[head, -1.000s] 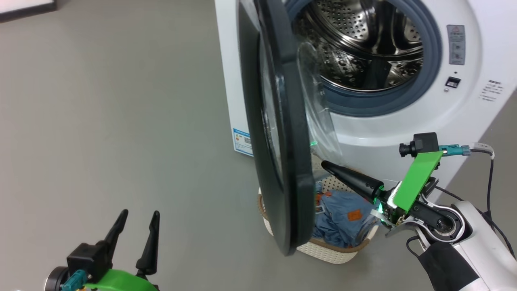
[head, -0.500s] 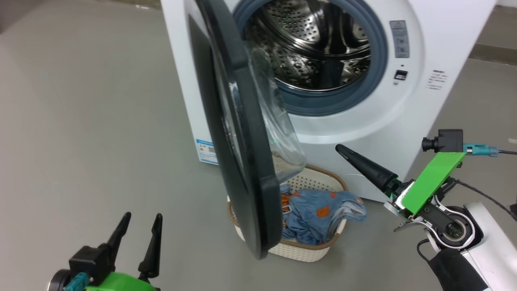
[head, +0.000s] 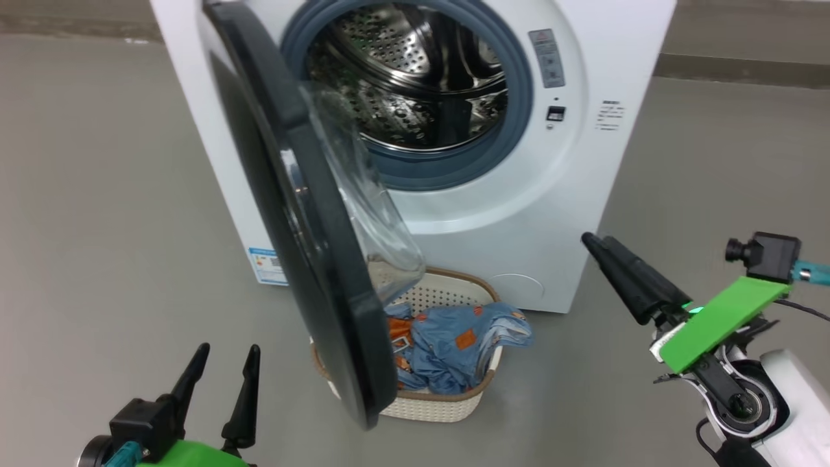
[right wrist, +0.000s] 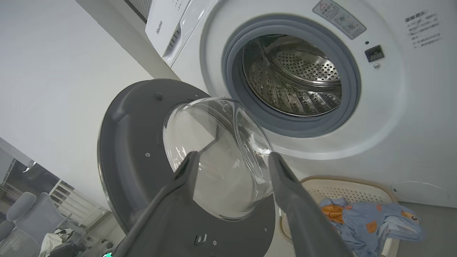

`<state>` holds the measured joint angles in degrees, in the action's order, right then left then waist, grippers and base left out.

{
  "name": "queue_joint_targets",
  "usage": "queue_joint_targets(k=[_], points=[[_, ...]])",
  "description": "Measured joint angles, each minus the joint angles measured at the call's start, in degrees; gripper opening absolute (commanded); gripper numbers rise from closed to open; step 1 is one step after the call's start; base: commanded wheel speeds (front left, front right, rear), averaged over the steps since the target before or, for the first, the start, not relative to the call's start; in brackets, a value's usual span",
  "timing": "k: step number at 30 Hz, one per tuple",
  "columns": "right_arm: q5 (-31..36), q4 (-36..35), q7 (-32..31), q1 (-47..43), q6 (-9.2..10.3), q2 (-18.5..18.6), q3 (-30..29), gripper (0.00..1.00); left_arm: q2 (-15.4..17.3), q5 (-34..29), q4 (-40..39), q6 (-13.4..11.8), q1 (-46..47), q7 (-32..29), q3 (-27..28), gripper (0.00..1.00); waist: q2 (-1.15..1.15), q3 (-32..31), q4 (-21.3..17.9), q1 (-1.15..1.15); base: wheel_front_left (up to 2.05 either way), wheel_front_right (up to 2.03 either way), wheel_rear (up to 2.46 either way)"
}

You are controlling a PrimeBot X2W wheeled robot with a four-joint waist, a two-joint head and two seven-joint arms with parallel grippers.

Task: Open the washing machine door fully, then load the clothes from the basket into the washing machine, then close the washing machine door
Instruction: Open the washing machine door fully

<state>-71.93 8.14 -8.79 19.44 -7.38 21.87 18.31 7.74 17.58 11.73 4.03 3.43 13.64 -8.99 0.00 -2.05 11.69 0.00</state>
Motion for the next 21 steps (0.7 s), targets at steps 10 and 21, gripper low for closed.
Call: queue_joint_targets(k=[10,21], points=[[9.88,0.57,12.24,-3.72,-0.01,2.53,1.14,1.0,0.0,0.47,-0.25,-0.58,-0.12,0.09,0.16,1.0,0.0,-0.4,-4.44,0.0,0.0,0.0,0.0],[23.18,2.85,20.24,-8.7,-0.02,2.93,-1.07,1.0,0.09,0.92,-0.68,-0.83,-1.2,0.49,0.55,1.0,0.0,-0.62,-6.87,0.0,0.0,0.0,0.0]])
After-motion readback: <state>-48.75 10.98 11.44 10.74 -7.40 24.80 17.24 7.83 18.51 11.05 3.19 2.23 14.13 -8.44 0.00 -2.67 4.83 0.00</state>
